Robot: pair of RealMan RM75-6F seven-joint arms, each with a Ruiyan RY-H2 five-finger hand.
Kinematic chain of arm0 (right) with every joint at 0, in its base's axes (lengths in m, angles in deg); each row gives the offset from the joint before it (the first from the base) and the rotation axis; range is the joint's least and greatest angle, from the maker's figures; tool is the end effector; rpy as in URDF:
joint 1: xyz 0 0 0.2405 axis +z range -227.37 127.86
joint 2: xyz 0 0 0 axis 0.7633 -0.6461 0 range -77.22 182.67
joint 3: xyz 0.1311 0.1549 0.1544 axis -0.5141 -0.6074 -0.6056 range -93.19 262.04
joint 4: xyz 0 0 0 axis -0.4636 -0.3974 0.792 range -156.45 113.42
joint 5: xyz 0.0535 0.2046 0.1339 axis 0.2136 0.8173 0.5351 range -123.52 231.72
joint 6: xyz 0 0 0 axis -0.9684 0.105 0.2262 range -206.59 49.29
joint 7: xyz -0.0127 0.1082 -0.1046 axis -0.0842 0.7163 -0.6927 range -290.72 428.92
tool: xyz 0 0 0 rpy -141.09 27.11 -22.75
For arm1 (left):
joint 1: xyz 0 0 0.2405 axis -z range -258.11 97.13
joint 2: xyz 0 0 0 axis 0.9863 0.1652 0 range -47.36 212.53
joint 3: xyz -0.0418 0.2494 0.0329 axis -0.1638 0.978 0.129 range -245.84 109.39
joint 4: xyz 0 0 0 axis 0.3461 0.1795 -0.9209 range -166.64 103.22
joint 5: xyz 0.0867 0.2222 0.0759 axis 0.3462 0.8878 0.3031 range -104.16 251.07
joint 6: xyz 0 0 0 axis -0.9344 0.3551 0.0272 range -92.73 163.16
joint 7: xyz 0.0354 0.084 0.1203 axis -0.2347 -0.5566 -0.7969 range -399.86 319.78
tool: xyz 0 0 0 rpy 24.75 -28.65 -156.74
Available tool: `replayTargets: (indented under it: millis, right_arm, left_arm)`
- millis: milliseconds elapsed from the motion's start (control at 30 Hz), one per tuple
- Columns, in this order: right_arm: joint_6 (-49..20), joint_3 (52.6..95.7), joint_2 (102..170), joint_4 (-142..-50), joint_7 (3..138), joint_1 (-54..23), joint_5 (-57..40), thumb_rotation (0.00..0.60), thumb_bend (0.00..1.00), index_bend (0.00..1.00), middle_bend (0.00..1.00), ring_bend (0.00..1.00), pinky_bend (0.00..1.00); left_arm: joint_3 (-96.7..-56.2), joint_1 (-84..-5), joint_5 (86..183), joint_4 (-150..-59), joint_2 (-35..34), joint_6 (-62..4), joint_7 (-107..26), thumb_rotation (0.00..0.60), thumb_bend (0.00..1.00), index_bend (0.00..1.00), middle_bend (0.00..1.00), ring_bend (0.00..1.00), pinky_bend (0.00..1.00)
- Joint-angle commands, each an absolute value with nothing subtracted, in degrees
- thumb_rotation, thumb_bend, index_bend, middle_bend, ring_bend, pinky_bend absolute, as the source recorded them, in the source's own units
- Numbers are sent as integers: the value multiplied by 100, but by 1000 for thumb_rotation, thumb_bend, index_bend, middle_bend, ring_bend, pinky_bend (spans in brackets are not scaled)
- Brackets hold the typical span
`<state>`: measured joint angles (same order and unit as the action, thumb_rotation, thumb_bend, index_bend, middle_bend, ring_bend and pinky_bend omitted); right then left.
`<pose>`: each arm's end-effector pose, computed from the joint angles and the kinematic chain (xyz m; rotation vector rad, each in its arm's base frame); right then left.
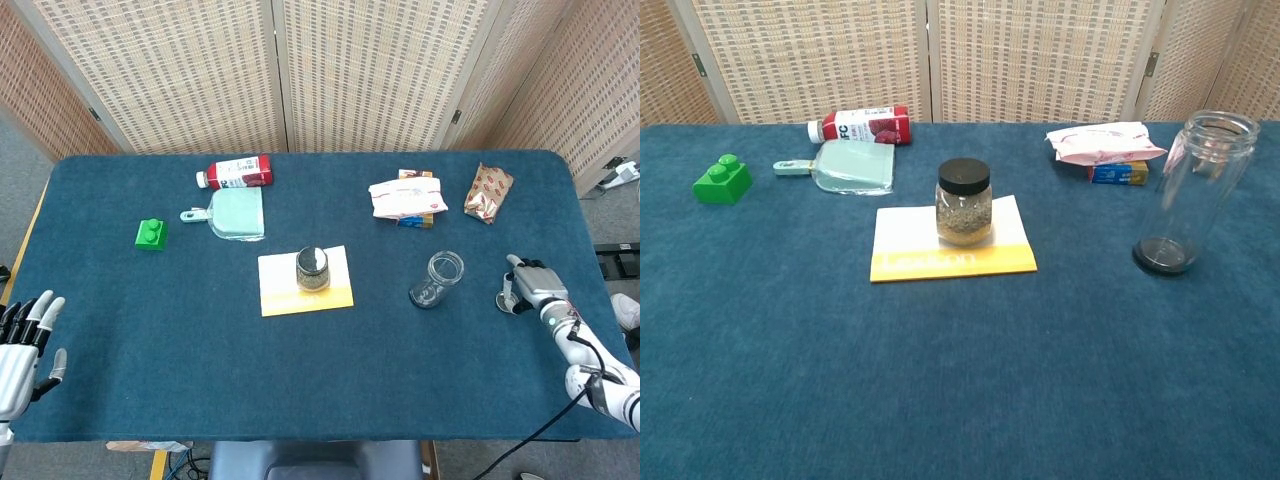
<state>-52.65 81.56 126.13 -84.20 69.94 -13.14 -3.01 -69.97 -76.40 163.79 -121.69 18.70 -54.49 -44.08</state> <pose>-0.3882 -0.3780 0.0632 1.6003 -1.3046 0.2768 -0.3246 0.1821 0.1312 -1.4389 -0.7456 -0.8867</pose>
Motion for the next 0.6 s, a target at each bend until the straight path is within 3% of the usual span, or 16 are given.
replayTargets:
  millis: [33, 367, 600]
  right_arm:
    - [-5248, 8174, 12590, -8453, 6958, -1313, -267, 600, 448, 618, 0, 0, 0]
    - [-5096, 8155, 12362, -8767, 6846, -1293, -130, 600, 448, 635, 0, 0, 0]
    - [-4708, 8071, 11754, -9576, 6637, -1271, -22, 600, 448, 635, 0, 0, 0]
  left_arm:
    - [-6997, -7637, 16382, -12167, 1870, -5446, -4406, 600, 504, 0, 0, 0, 0]
    - [-6995, -7651, 16415, -12171, 1869, -5489, -4418, 600, 504, 0, 0, 0, 0]
    - [-6990, -7650, 16435, -12170, 1854, -5495, -4480, 600, 504, 0, 0, 0, 0]
